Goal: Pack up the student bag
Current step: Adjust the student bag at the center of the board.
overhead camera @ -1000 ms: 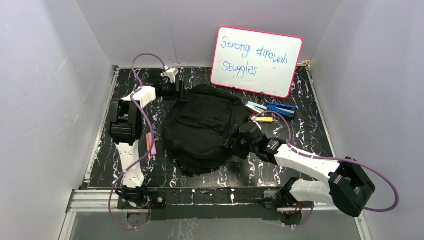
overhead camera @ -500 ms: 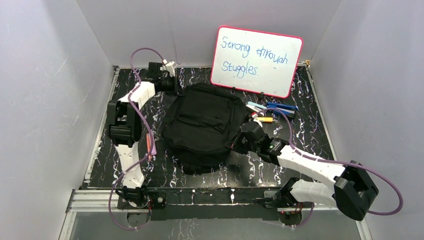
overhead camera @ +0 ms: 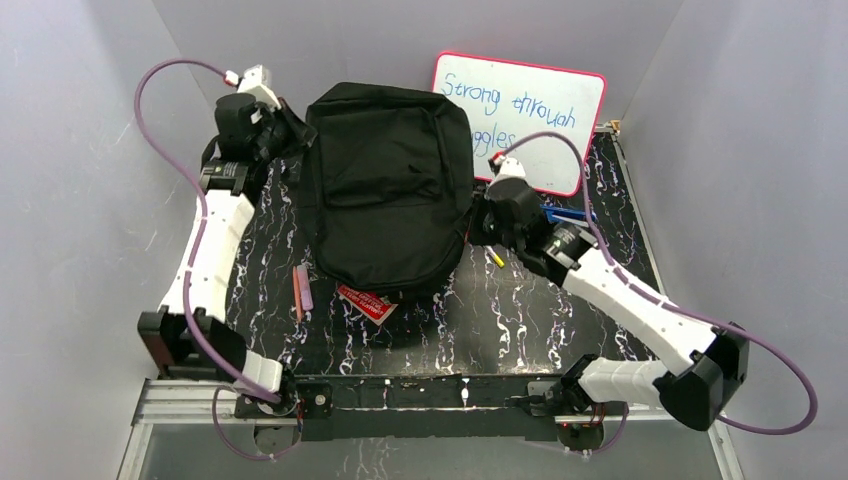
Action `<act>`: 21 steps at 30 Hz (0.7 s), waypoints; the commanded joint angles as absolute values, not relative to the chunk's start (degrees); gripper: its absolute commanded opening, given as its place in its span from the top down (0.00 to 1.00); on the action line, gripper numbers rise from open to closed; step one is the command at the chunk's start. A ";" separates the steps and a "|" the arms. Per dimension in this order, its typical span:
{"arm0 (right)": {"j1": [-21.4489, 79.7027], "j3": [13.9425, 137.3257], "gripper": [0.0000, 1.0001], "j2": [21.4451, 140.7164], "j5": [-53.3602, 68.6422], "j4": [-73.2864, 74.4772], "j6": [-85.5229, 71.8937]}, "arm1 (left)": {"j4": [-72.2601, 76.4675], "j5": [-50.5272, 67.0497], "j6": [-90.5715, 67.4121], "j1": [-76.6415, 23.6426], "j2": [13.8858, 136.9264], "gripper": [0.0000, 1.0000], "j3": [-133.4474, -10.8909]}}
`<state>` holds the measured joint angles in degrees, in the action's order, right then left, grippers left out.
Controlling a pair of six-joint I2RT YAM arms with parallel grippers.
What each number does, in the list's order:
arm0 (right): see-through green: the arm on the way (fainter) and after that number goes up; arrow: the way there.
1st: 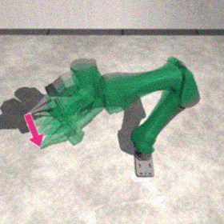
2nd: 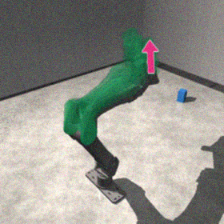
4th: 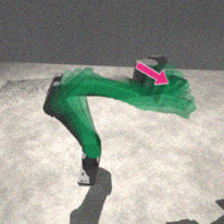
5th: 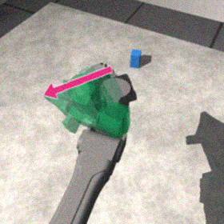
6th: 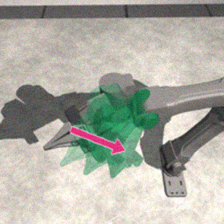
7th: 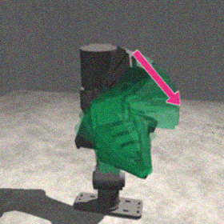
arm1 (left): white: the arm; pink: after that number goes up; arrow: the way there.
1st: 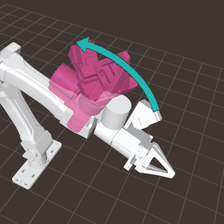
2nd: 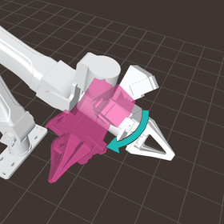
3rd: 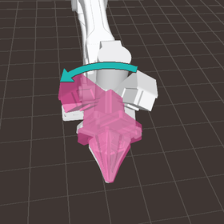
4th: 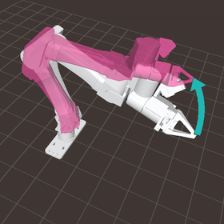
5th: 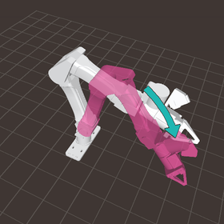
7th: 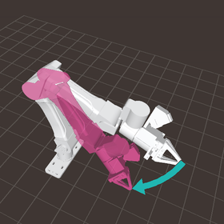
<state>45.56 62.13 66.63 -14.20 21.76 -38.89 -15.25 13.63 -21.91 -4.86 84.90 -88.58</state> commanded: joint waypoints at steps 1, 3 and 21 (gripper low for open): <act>40.89 72.22 1.00 71.10 -15.00 27.10 -26.12 | -20.26 6.19 -29.91 -4.83 78.19 1.00 -81.28; 37.72 74.91 1.00 73.01 -12.37 28.82 -23.34 | -21.68 4.00 -31.49 -4.83 75.11 1.00 -78.50; 24.31 97.27 0.98 102.33 6.08 32.61 -7.11 | -18.32 9.68 -47.99 -4.83 51.48 1.00 -43.61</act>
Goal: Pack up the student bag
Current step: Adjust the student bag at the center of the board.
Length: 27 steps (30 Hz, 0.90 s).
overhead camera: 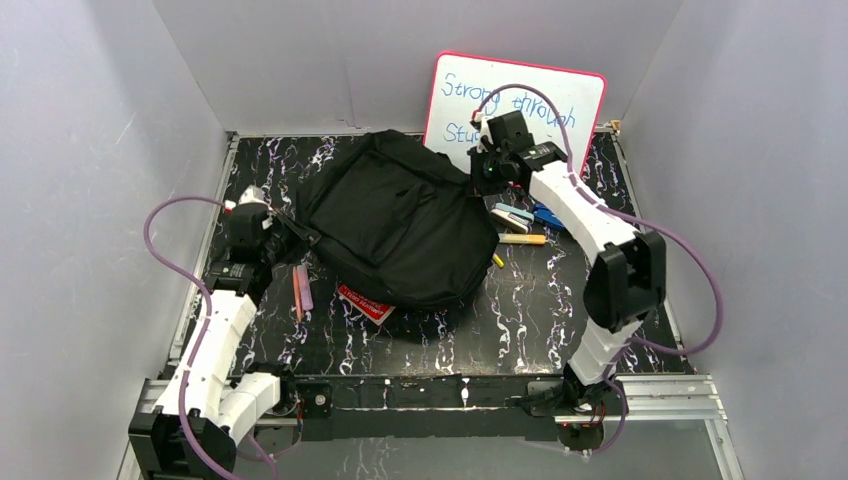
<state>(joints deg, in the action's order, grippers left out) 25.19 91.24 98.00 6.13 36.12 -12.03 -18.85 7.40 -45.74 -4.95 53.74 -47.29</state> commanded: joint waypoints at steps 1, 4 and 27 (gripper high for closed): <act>24.26 98.51 0.98 103.92 6.17 32.42 -6.51 | -18.62 8.92 -48.11 -4.83 51.04 1.00 -42.63; 24.35 99.71 0.98 107.56 4.87 30.17 -5.76 | -19.05 6.97 -49.26 -4.83 50.28 1.00 -40.05; 24.26 78.26 0.27 86.87 7.62 13.41 -5.56 | -19.52 3.36 -37.64 -4.83 49.23 0.22 -47.41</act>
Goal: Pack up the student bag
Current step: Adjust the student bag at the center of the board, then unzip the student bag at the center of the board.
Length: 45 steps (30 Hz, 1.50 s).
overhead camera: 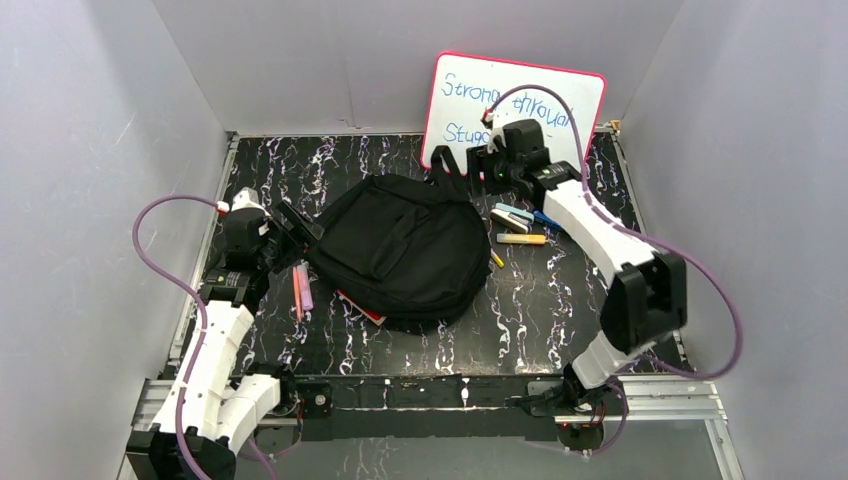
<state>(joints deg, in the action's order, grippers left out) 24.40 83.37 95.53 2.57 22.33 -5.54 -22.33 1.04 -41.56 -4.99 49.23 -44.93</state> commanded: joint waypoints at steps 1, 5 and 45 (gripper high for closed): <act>24.19 76.60 0.27 84.88 8.17 11.92 -6.73 | -19.20 4.03 -37.62 -4.83 49.63 0.21 -47.53; 24.08 69.92 0.33 79.25 8.38 8.53 -9.01 | -19.25 8.24 -39.06 -4.83 52.74 0.22 -47.73; 59.83 68.05 0.47 95.39 8.61 4.36 -15.92 | -16.15 17.56 -47.92 -8.08 54.43 0.30 -33.49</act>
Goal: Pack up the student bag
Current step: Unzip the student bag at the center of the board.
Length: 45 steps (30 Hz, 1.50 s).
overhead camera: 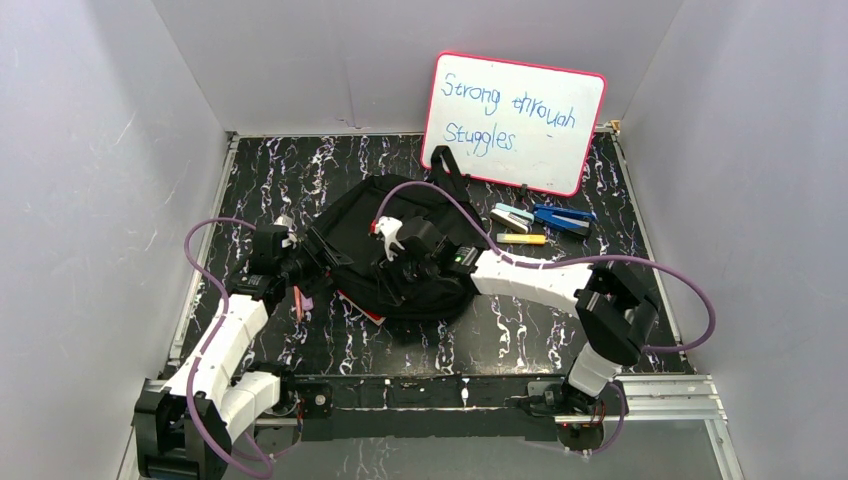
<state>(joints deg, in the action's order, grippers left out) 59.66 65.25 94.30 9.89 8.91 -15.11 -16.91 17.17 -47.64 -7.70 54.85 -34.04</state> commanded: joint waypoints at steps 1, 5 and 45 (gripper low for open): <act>59.84 68.10 0.48 95.56 8.51 3.73 -16.25 | -16.17 17.49 -47.91 -8.09 54.34 0.30 -33.33; 59.85 68.91 0.51 96.74 8.28 3.08 -17.09 | -16.17 17.37 -47.99 -8.09 54.16 0.30 -33.18; 59.84 66.56 0.85 93.79 4.69 2.24 -19.32 | -16.11 18.82 -48.06 -8.17 53.64 0.31 -32.72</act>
<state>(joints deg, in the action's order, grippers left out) 59.66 66.22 96.62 5.30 4.16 -19.35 -16.29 17.21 -48.01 -8.01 54.83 -33.32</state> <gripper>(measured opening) 0.197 0.700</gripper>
